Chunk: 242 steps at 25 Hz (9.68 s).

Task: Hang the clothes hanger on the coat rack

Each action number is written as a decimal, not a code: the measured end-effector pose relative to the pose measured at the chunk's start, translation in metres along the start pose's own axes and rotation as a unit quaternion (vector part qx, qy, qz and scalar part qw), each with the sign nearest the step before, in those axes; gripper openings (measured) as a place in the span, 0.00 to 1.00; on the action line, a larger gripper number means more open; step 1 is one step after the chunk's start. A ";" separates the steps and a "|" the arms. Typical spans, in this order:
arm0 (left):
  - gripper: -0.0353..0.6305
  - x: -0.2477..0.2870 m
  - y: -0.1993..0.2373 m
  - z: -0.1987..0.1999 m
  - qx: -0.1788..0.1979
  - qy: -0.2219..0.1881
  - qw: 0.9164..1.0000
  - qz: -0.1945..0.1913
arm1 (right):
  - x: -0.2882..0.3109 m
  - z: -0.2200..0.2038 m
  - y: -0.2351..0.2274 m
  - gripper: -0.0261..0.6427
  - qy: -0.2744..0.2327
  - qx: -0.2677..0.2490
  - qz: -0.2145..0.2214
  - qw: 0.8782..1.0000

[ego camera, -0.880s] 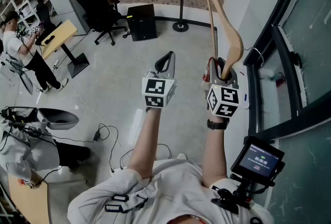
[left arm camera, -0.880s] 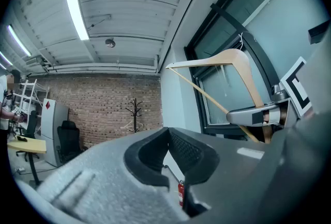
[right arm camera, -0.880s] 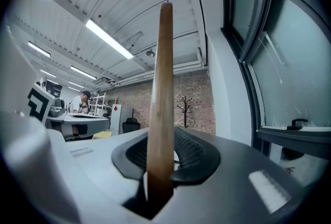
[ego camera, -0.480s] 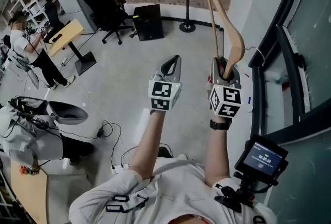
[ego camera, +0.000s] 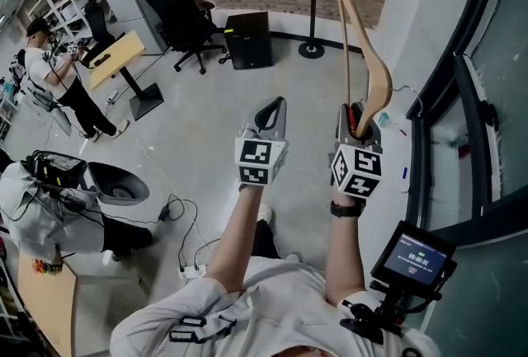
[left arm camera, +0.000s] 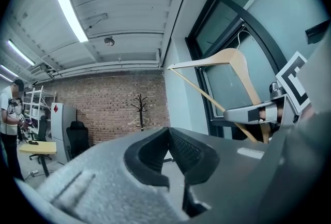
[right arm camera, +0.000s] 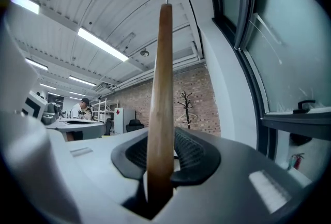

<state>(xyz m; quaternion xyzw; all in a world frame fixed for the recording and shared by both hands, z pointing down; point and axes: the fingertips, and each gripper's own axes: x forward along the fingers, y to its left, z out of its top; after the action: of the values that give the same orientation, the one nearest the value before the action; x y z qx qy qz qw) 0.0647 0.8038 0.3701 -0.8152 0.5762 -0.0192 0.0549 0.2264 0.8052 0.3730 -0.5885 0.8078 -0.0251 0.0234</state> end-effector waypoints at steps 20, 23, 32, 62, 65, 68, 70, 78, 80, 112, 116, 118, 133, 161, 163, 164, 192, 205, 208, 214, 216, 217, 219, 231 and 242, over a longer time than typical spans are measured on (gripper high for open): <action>0.05 0.174 0.084 -0.035 -0.019 0.005 1.000 -0.004 | 0.175 -0.011 0.003 0.18 0.015 -0.011 -0.013 1.000; 0.05 0.193 0.109 -0.036 -0.031 0.002 1.000 -0.005 | 0.204 -0.009 0.008 0.18 0.011 -0.010 -0.024 1.000; 0.05 0.237 0.133 -0.063 -0.055 -0.006 0.998 -0.038 | 0.259 -0.033 0.010 0.17 0.022 -0.020 -0.055 0.998; 0.05 0.551 0.159 -0.067 -0.019 0.001 1.000 0.005 | 0.534 -0.031 -0.174 0.17 0.024 -0.011 -0.025 0.999; 0.04 0.571 0.159 -0.074 0.003 -0.007 1.000 -0.004 | 0.557 -0.053 -0.185 0.17 0.050 0.009 -0.018 0.999; 0.04 0.591 0.170 -0.082 0.012 -0.004 1.000 -0.002 | 0.583 -0.068 -0.190 0.17 0.065 0.014 -0.012 0.998; 0.04 0.608 0.189 -0.091 0.003 0.004 1.000 0.009 | 0.605 -0.072 -0.186 0.17 0.072 0.007 -0.009 0.997; 0.04 0.688 0.294 -0.096 -0.069 0.005 0.996 0.052 | 0.721 -0.044 -0.162 0.17 0.058 0.015 0.011 0.998; 0.04 0.711 0.318 -0.088 -0.066 -0.003 0.997 0.048 | 0.754 -0.035 -0.153 0.17 0.052 0.022 0.018 0.998; 0.05 1.051 0.439 -0.107 -0.083 -0.046 0.995 0.015 | 1.121 -0.055 -0.240 0.05 0.054 0.026 0.080 0.995; 0.05 1.088 0.455 -0.120 -0.087 -0.028 0.995 0.038 | 1.153 -0.060 -0.244 0.05 0.061 0.001 0.113 0.992; 0.05 1.098 0.465 -0.129 -0.090 -0.022 0.994 0.052 | 1.166 -0.061 -0.248 0.05 0.056 0.004 0.119 0.991; 0.05 1.219 0.543 -0.170 -0.077 0.002 0.996 0.039 | 1.307 -0.105 -0.271 0.05 0.099 0.016 0.120 0.988; 0.05 1.408 0.619 -0.105 -0.041 -0.066 0.995 -0.058 | 1.498 -0.056 -0.315 0.05 0.173 -0.055 0.214 0.960; 0.05 1.416 0.620 -0.109 -0.035 -0.065 0.996 -0.055 | 1.505 -0.067 -0.320 0.05 0.189 -0.043 0.223 0.955; 0.05 1.419 0.620 -0.112 -0.033 -0.063 0.996 -0.054 | 1.508 -0.073 -0.322 0.05 0.197 -0.036 0.227 0.953; 0.05 1.422 0.573 -0.131 -0.040 -0.030 0.992 -0.120 | 1.495 -0.078 -0.381 0.30 0.152 -0.104 0.038 0.982; 0.05 1.373 0.556 -0.128 -0.048 -0.032 0.985 -0.162 | 1.431 -0.046 -0.353 0.12 0.084 -0.104 -0.029 0.991; 0.05 1.359 0.556 -0.130 -0.056 -0.034 0.985 -0.163 | 1.414 -0.047 -0.339 0.06 0.084 -0.106 -0.033 0.990; 0.05 1.322 0.546 -0.139 -0.066 -0.018 0.983 -0.172 | 1.384 -0.048 -0.312 0.04 0.078 -0.091 -0.034 0.992; 0.05 1.307 0.546 -0.138 -0.062 -0.014 0.984 -0.169 | 1.373 -0.047 -0.303 0.04 0.073 -0.091 -0.031 0.993; 0.05 1.299 0.546 -0.136 -0.061 -0.015 0.984 -0.165 | 1.367 -0.046 -0.299 0.04 0.071 -0.091 -0.028 0.993; 0.05 1.281 0.546 -0.130 -0.059 -0.023 0.986 -0.155 | 1.352 -0.041 -0.289 0.04 0.065 -0.093 -0.021 0.993; 0.05 1.091 0.487 -0.159 -0.073 0.013 0.992 -0.098 | 1.162 -0.075 -0.218 0.04 0.067 -0.038 0.010 0.997; 0.05 0.996 0.453 -0.109 -0.055 -0.003 0.988 -0.145 | 1.073 -0.023 -0.166 0.04 0.029 -0.038 0.000 0.999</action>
<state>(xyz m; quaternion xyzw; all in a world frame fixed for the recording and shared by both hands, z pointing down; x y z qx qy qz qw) -0.0367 -0.2912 0.3954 -0.8918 0.4524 0.0071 0.0079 0.0537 -0.2668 0.3980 -0.5878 0.8086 -0.0115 -0.0220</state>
